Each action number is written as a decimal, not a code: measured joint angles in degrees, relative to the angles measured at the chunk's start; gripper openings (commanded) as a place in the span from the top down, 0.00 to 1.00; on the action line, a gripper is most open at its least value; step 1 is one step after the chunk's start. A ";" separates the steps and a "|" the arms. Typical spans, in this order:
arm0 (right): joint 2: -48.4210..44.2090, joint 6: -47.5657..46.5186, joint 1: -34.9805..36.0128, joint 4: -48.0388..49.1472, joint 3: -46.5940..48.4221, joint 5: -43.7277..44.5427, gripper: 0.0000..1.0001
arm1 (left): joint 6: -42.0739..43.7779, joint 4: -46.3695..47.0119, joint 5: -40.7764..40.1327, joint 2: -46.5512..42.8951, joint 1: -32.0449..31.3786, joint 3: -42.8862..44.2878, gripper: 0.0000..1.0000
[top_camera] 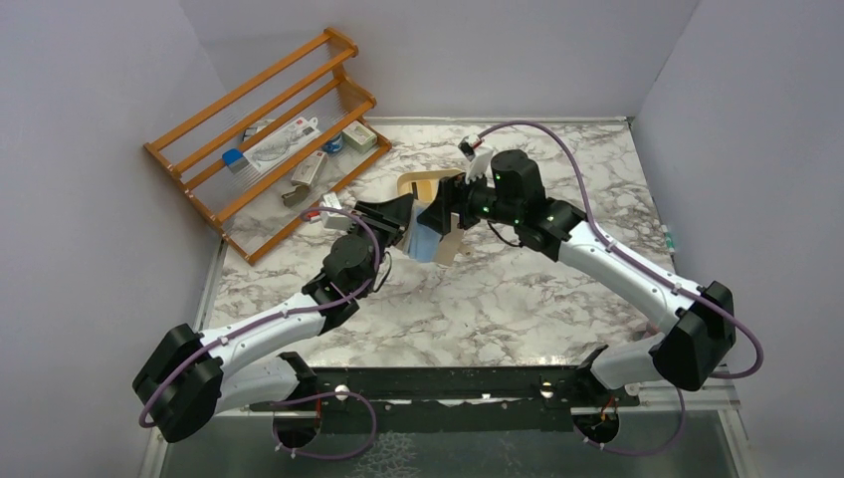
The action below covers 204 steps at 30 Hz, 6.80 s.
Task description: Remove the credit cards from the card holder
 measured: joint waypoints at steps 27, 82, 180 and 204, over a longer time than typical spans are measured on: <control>-3.45 -6.58 0.22 -11.56 -1.46 14.34 0.08 | -7.52 -1.36 -2.27 -0.39 -0.11 -4.28 1.00; -3.56 12.52 -18.67 34.82 -32.79 -30.88 0.00 | -47.98 17.55 6.23 13.20 1.92 -17.05 1.00; 5.95 40.46 -22.14 73.13 -36.87 -48.57 0.99 | -25.99 27.21 17.11 6.69 3.82 -14.60 0.61; 6.73 41.51 -22.51 74.71 -36.87 -49.18 0.99 | -26.03 22.99 16.33 -1.53 4.04 -17.81 0.41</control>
